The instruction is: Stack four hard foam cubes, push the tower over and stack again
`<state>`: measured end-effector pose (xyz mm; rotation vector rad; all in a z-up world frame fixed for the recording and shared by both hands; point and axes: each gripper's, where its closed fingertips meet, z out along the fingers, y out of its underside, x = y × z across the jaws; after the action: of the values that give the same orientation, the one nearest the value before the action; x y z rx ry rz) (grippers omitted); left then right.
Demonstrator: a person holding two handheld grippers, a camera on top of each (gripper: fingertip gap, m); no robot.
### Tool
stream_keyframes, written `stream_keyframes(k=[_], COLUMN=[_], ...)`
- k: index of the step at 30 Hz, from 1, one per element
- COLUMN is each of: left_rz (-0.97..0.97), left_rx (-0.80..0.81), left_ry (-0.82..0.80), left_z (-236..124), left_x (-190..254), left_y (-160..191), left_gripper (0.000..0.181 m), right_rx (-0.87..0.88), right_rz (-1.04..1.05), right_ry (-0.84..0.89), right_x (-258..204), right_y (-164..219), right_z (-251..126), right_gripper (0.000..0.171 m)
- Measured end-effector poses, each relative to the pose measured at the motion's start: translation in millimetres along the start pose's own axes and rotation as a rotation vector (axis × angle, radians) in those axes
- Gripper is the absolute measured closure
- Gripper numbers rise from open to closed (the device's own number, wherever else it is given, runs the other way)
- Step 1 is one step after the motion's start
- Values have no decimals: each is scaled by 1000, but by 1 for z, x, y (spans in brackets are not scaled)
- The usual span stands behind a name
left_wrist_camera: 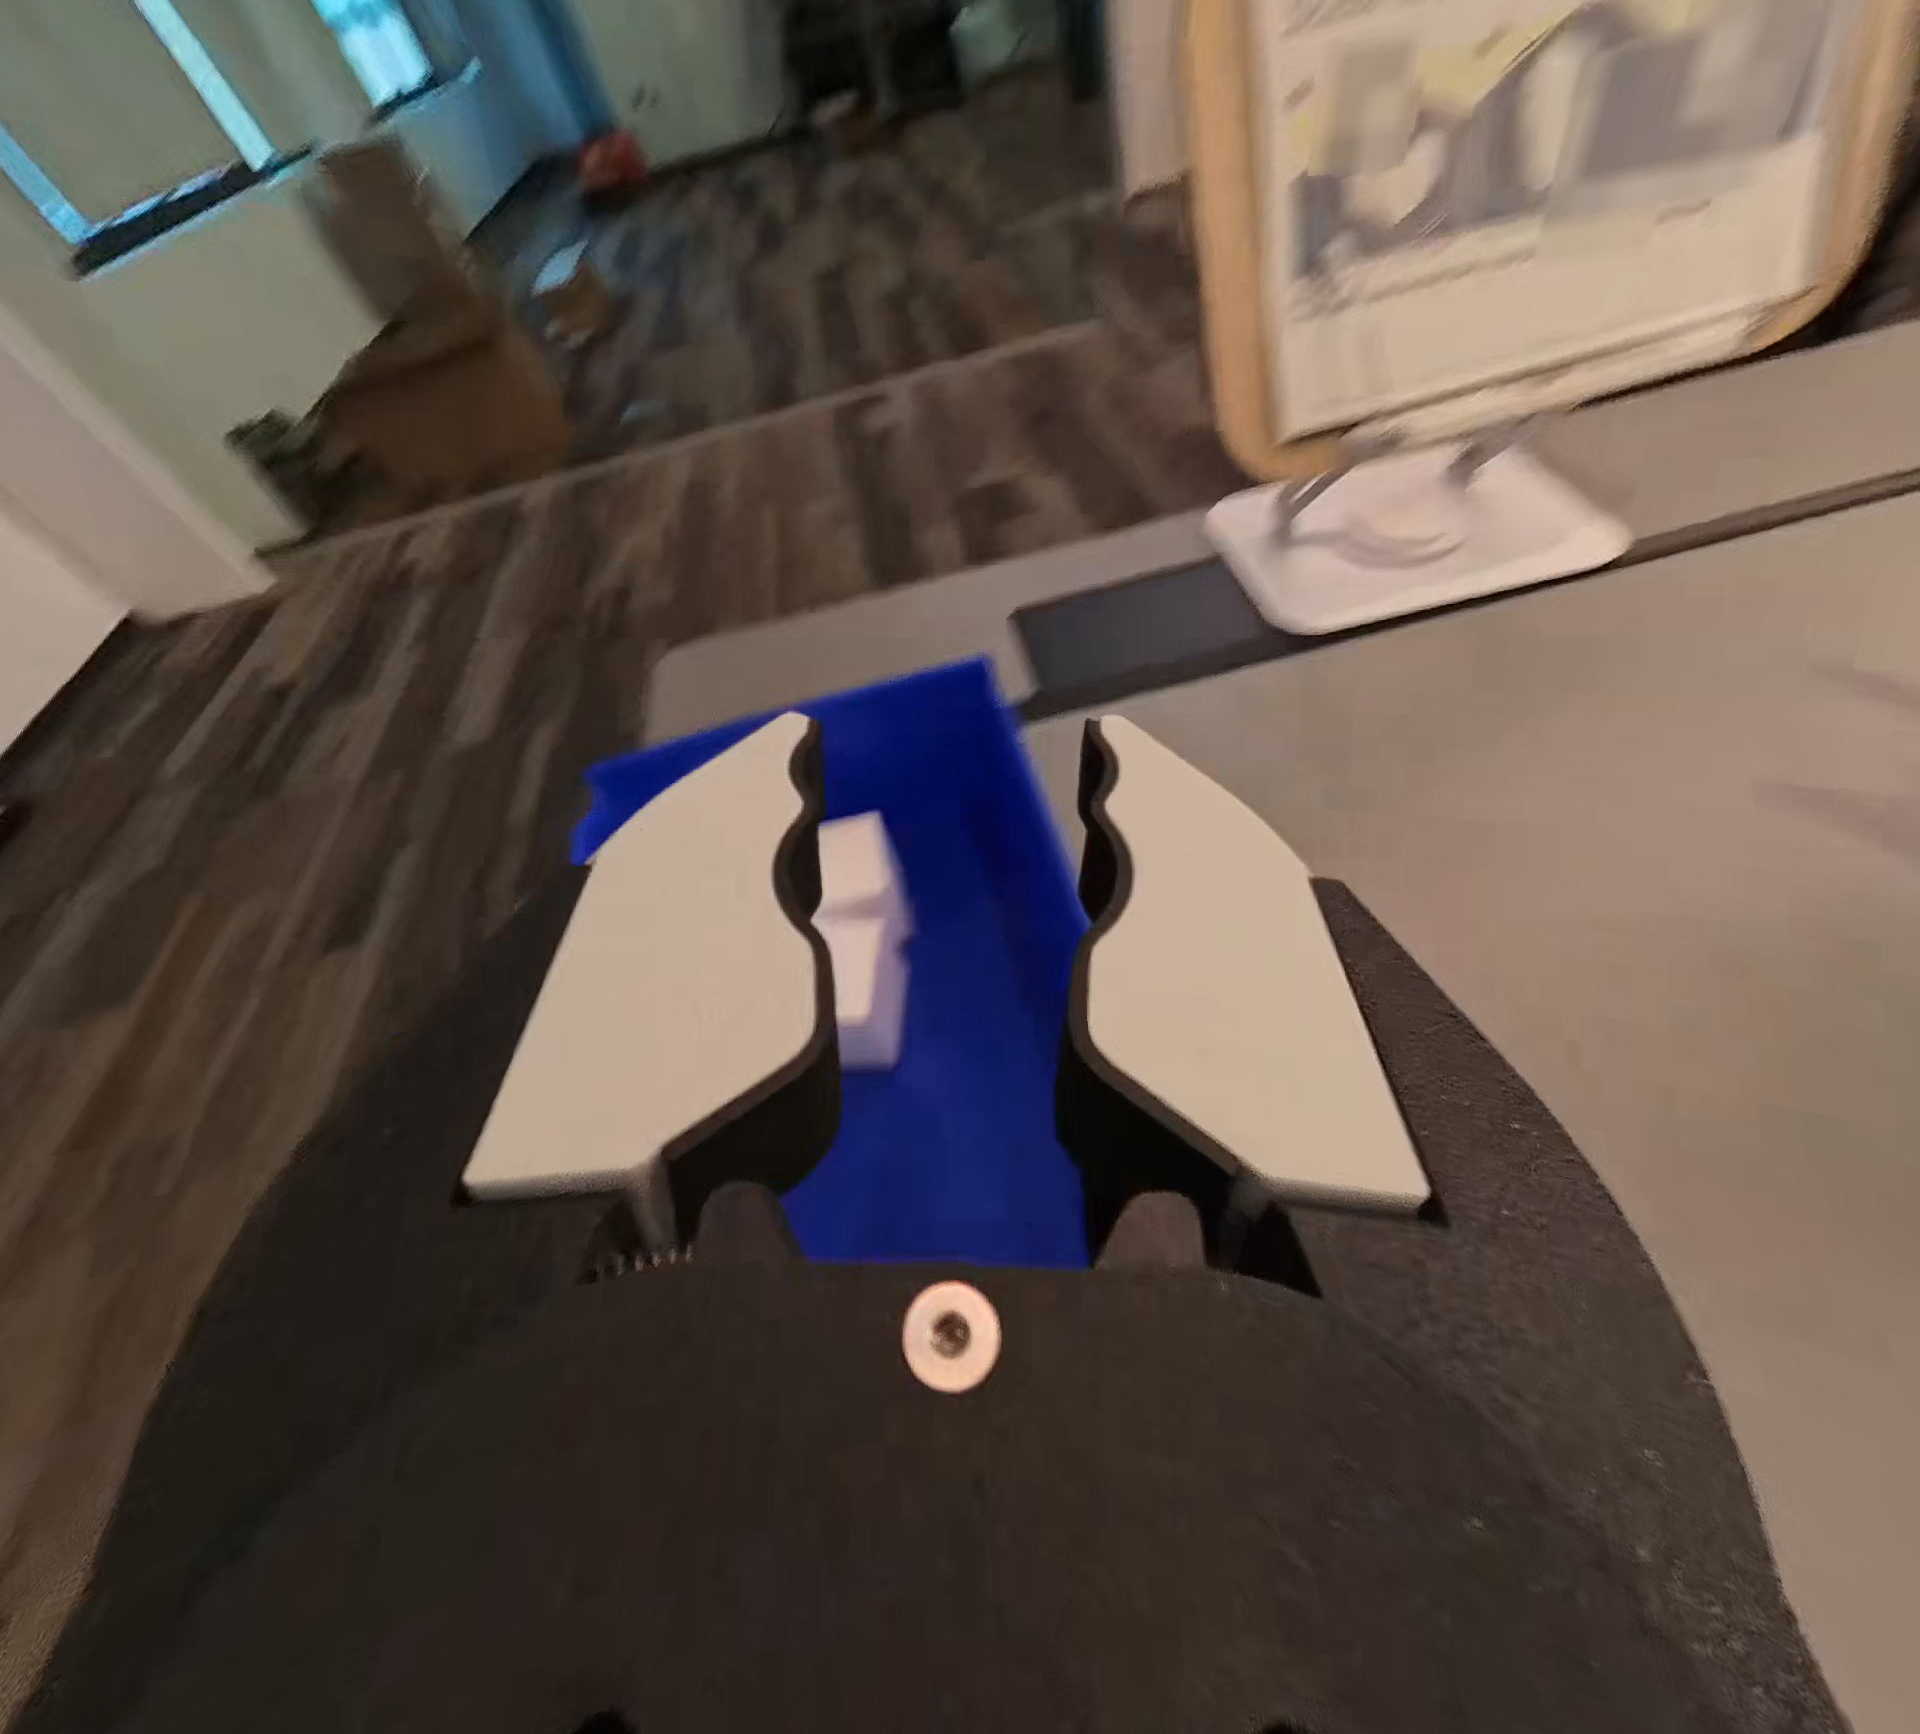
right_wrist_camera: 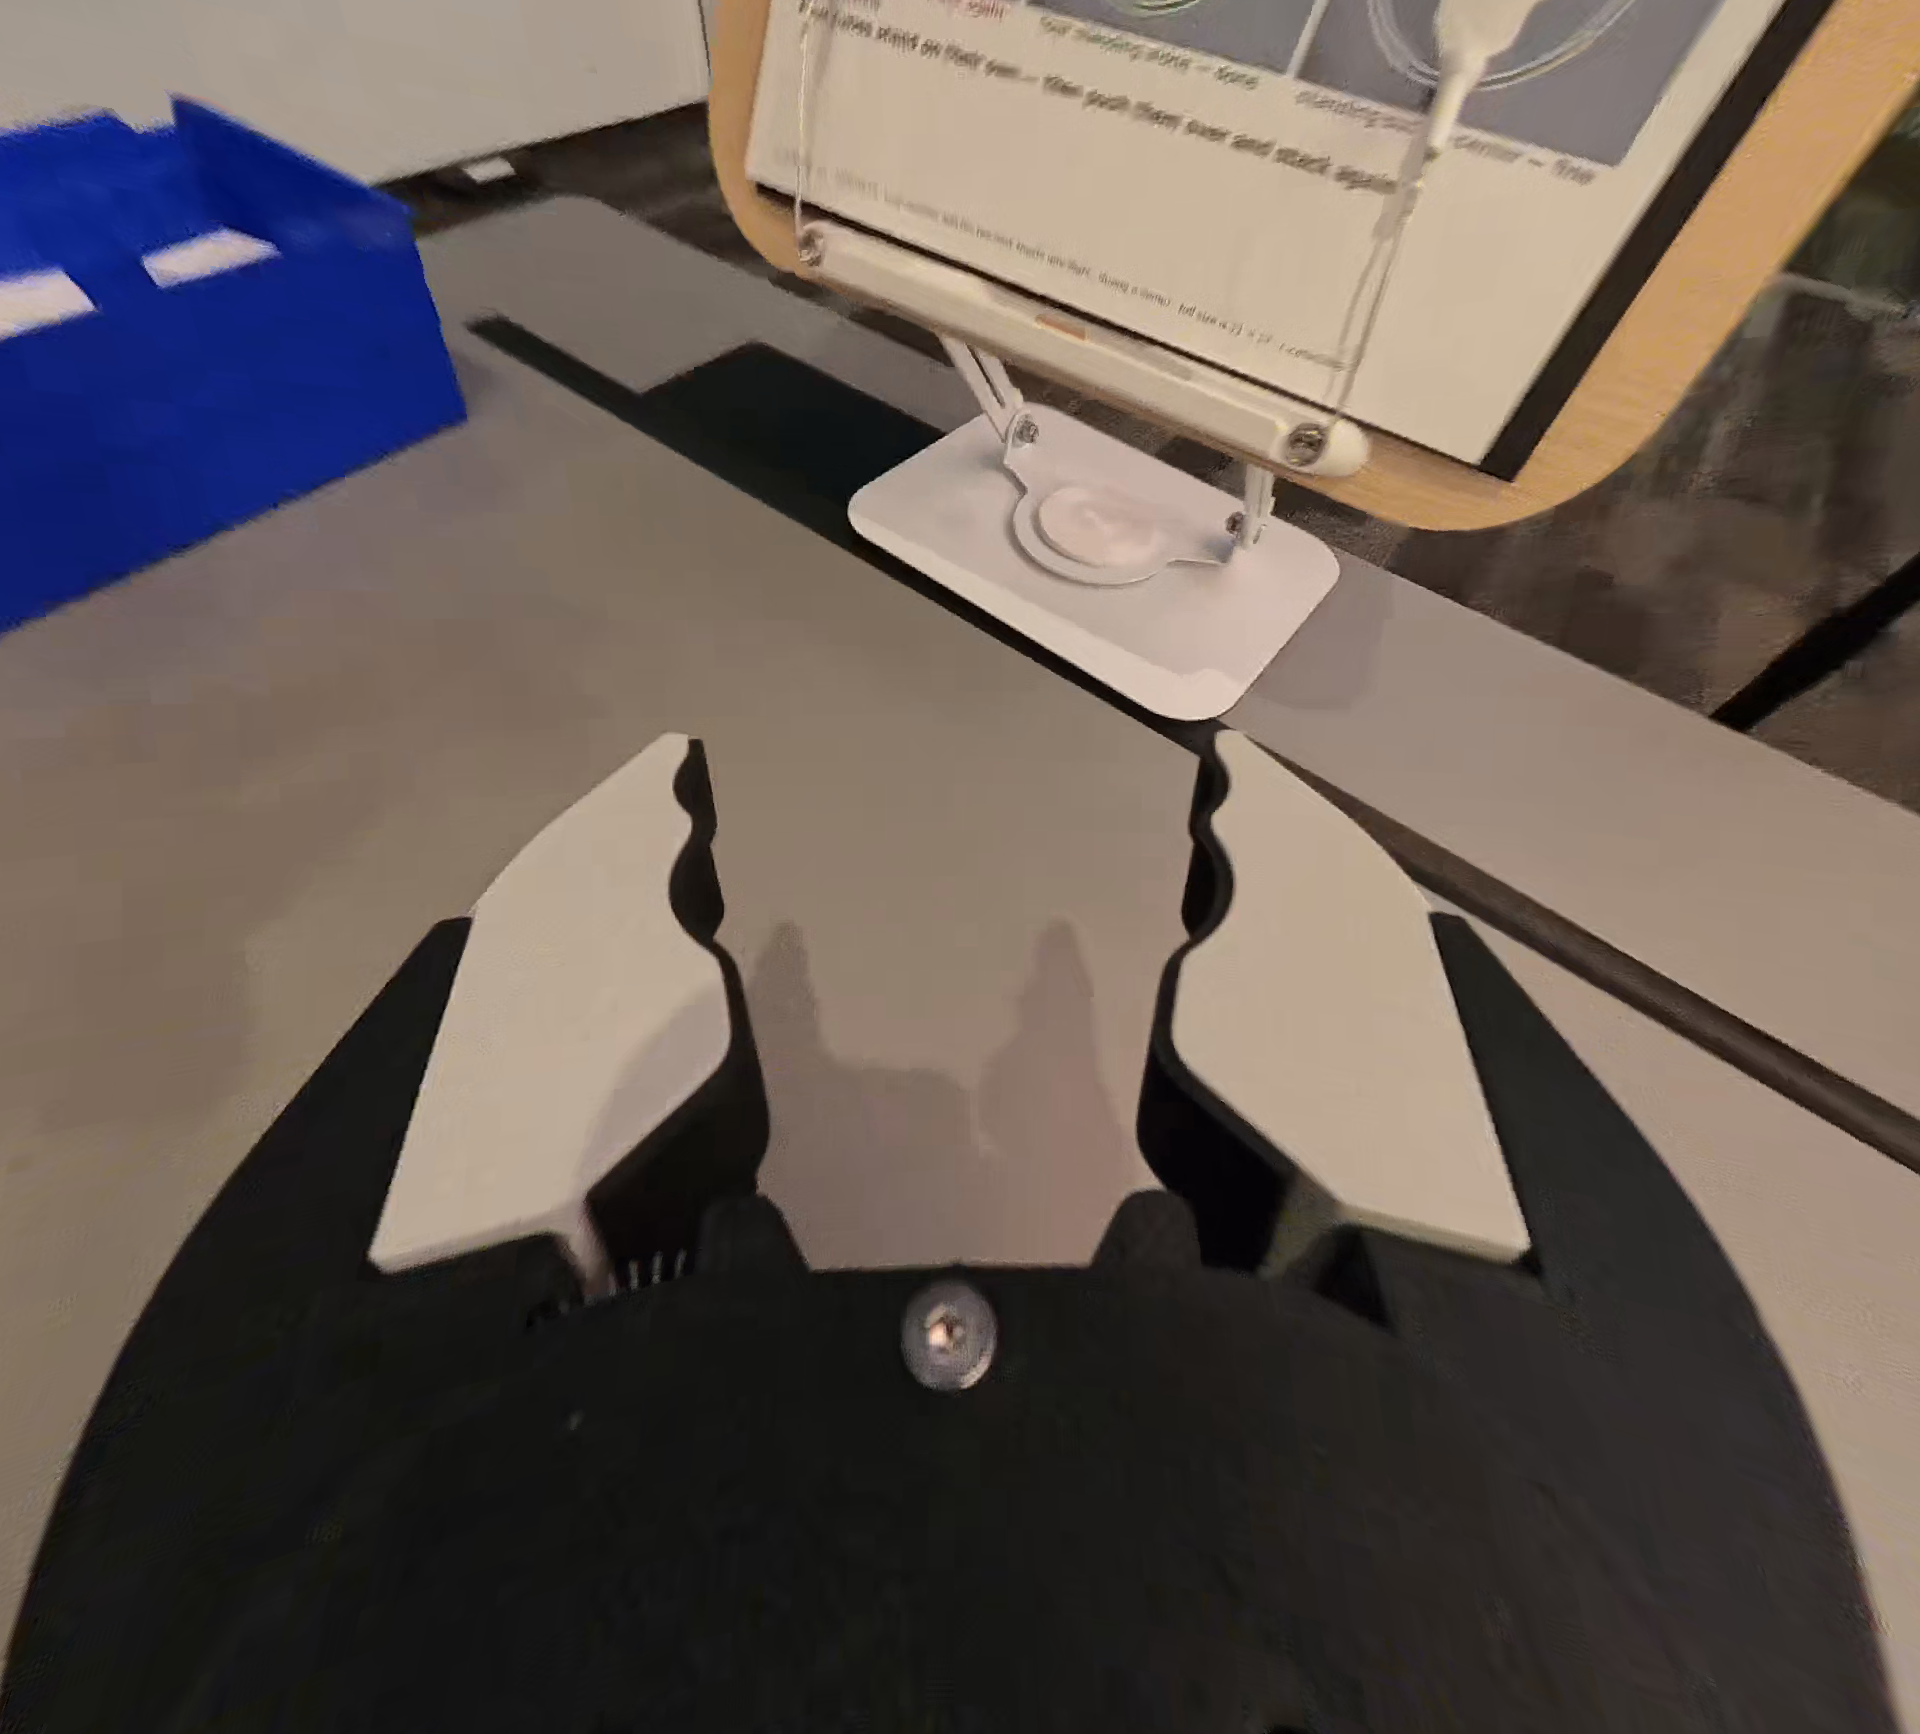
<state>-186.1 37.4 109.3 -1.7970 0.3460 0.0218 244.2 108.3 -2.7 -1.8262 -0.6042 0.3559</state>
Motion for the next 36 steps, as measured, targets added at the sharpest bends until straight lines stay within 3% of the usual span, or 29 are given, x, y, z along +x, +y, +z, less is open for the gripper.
stream_keyframes(k=[2,7,12,20,26,36], left_rz=[-3,152,137,104,293,247], left_rx=[-115,-410,-758,-1040,-1089,-1186], left_ry=[-36,115,258,272,287,291], left_z=[2,50,78,113,127,140], left_x=[-12,-18,-36,-56,-67,-69], left_y=[24,75,132,176,188,216], left_gripper=[133,126,119,110,102,102], right_rx=[4,-13,-32,-70,-70,-79], right_rz=[13,59,67,38,57,55], right_ry=[1,-14,-24,-25,-23,-22], right_x=[14,37,43,44,50,53], right_y=[0,6,10,20,23,25], right_z=[-8,-18,-16,-12,-12,-11], right_gripper=[82,82,81,80,80,80])
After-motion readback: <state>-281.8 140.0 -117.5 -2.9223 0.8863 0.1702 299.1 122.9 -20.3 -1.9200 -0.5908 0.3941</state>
